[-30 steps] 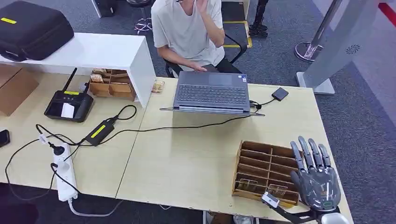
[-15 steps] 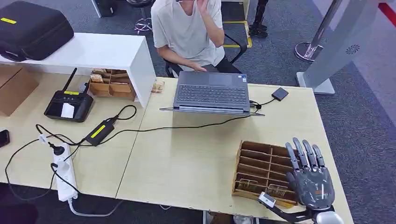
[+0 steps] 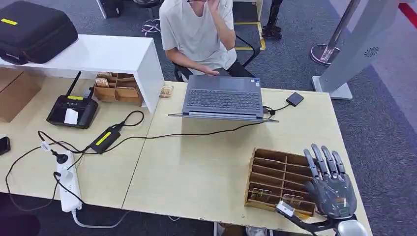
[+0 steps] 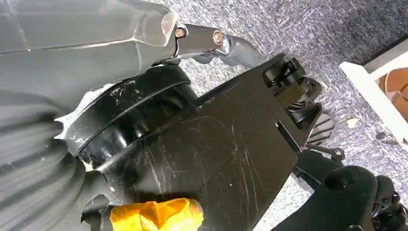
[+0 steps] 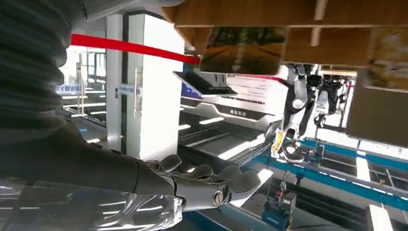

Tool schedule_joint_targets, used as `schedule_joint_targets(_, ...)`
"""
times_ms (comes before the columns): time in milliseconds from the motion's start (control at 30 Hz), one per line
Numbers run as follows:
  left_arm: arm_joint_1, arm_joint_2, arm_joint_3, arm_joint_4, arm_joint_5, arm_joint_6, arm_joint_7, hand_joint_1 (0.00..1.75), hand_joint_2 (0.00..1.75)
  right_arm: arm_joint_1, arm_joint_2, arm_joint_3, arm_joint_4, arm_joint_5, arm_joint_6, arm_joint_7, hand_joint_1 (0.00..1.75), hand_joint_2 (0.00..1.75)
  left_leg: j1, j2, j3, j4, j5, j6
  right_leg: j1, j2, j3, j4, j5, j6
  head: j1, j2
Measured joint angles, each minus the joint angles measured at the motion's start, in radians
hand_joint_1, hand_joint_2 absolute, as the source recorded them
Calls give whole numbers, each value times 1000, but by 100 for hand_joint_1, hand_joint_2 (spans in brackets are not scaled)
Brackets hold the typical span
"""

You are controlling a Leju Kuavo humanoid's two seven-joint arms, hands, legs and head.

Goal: Pass the card to the sensor for recognition and then transmit it.

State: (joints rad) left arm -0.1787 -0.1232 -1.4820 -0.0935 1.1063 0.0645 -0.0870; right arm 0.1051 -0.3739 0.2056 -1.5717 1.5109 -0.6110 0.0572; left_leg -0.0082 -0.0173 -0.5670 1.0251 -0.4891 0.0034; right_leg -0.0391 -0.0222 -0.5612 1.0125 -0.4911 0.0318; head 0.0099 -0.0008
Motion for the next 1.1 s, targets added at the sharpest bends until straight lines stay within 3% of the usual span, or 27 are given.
schedule_joint_targets(267, 0, 2, 0, 0, 13, -3, -7, 0, 175, 0, -144, -37, -103, -130, 142, -80, 0, 175, 0, 0, 0, 0, 0, 0, 0, 0, 0, 0, 0, 0, 0, 0)
schedule_joint_targets(433, 1, 3, 0, 0, 18, -3, -8, 0, 175, -1, -205, -44, -135, -172, 187, -100, 0, 175, 0, 0, 0, 0, 0, 0, 0, 0, 0, 0, 0, 0, 0, 0)
schedule_joint_targets(700, 1, 3, 0, 0, 34, -3, -14, 0, 175, -24, -305, -40, -172, -326, 376, -135, 0, 175, 0, 0, 0, 0, 0, 0, 0, 0, 0, 0, 0, 0, 0, 0)
schedule_joint_targets(1100, 2, 4, 0, 0, 39, -3, -18, 0, 175, -48, -361, -22, -201, -377, 451, -143, 0, 175, 0, 0, 0, 0, 0, 0, 0, 0, 0, 0, 0, 0, 0, 0)
